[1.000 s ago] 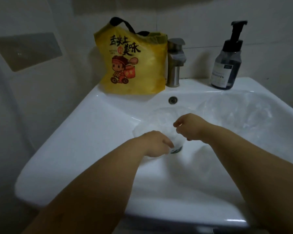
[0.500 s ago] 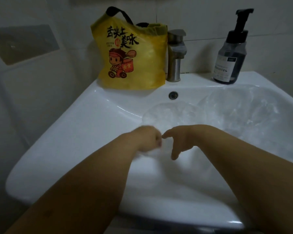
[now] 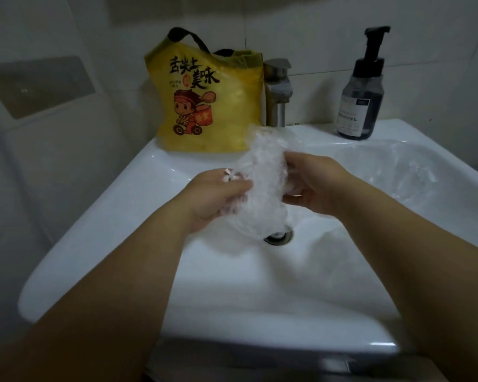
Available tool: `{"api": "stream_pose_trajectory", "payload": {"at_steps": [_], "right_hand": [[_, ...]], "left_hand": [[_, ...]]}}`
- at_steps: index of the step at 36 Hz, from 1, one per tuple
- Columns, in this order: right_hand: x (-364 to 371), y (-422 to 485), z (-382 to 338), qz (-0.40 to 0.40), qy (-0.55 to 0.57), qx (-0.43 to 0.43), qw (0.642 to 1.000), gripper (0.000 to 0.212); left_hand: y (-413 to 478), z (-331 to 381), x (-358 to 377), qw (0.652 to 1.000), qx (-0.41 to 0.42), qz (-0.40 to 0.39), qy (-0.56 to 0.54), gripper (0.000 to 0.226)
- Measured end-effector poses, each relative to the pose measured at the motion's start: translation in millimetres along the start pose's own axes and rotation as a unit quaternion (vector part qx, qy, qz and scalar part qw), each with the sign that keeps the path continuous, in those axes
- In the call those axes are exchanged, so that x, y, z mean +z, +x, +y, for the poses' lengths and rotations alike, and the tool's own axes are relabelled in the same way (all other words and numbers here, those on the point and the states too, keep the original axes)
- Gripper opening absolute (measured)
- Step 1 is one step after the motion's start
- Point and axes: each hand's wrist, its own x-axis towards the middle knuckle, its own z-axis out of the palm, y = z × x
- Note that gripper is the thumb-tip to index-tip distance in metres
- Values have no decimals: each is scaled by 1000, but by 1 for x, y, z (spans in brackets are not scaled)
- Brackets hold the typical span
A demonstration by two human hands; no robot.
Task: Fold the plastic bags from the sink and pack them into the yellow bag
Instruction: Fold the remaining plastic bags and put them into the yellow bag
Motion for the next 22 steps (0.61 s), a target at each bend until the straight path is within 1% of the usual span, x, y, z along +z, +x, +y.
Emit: {"api": "stream_pose_trajectory", "payload": {"at_steps": [2,3,5,6,7,8,10,12,17,19,20,21,22], "right_hand": [[-3,2,4,35,-82,6,996,29],[-5,4,7,53,-148,4,988,36],[-8,7,16,93,-306,-27,947,58],[-10,8,18,103,-355,-59,927,67],[-10,8,18,103,-370,-95,918,71],[-9,7,17,90,-362,-125,919,72],[-5,5,13,48,-295,-153,942,69],[0,4,10,0,-245,-134,960,71],[6,6,17,-77,-269,-46,959,87],[4,7,17,-97,-275,-38,956,88],[3,7,17,-104,-277,-42,954,84],[2,7,17,-108,-276,-47,954,76],[2,7,17,-102,-278,-56,953,60]], "left_hand": [[-1,3,-1,999,20,29,-25,9],[0,3,-3,998,35,44,-10,10],[0,0,-6,995,56,57,67,11],[0,-2,-6,991,62,56,101,13],[-1,-3,-5,989,61,52,122,16],[-1,-4,-4,989,56,46,130,17],[-1,-4,-1,990,49,27,127,11],[-2,-2,0,992,51,9,115,12],[-4,3,3,994,55,-34,84,15],[-3,3,3,995,56,-47,75,16],[-3,3,2,995,54,-51,70,16],[-3,4,2,995,52,-51,65,15],[-2,4,1,996,52,-47,59,14]]}}
